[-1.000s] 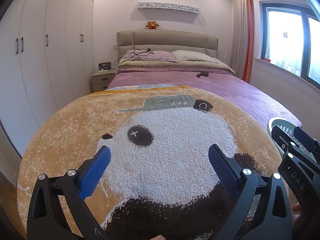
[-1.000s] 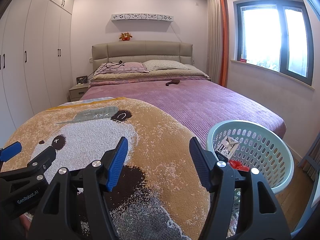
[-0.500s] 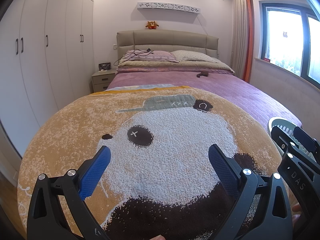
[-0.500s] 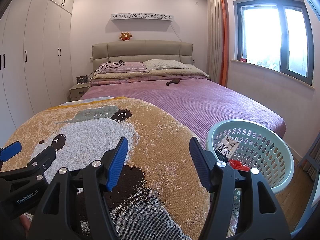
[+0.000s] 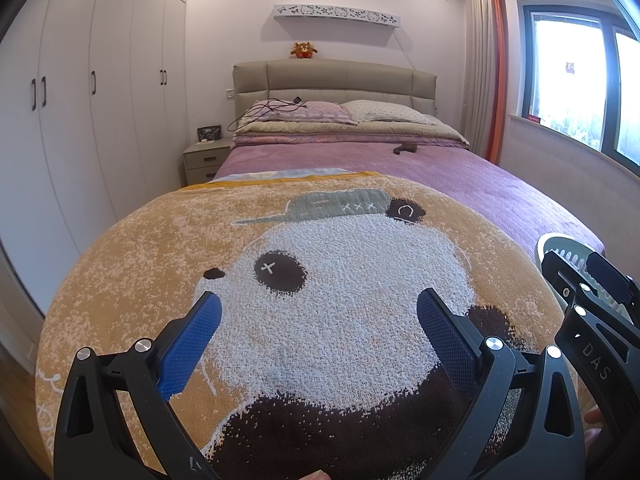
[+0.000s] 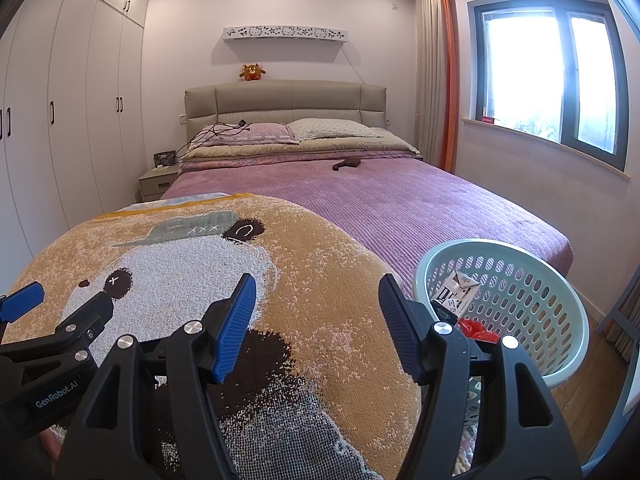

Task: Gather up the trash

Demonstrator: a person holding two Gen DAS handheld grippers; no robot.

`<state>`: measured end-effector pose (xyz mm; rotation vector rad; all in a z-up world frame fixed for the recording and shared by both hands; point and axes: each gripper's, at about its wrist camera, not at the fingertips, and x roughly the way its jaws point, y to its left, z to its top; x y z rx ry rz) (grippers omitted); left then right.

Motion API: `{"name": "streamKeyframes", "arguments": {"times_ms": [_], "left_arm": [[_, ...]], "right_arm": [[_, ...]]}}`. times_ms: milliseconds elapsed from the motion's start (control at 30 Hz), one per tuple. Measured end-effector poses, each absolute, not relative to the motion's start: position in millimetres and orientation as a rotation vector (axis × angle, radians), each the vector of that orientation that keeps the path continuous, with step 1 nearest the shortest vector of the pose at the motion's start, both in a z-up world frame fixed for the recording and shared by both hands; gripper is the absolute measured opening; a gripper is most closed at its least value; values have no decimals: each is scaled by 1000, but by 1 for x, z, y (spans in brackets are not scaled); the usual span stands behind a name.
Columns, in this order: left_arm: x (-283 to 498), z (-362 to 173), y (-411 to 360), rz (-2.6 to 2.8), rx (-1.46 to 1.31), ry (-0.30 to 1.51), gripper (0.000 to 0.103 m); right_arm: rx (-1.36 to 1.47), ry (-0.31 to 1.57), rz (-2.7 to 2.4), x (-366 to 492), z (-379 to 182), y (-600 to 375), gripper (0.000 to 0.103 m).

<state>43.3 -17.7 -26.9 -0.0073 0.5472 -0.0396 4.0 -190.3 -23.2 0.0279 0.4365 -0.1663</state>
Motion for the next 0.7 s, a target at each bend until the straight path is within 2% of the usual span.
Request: {"name": "streamKeyframes", "arguments": {"times_ms": [700], "left_arm": [[42, -26, -17, -37, -5, 546, 95]], "right_arm": [[22, 439, -163, 4, -24, -190, 60]]}}
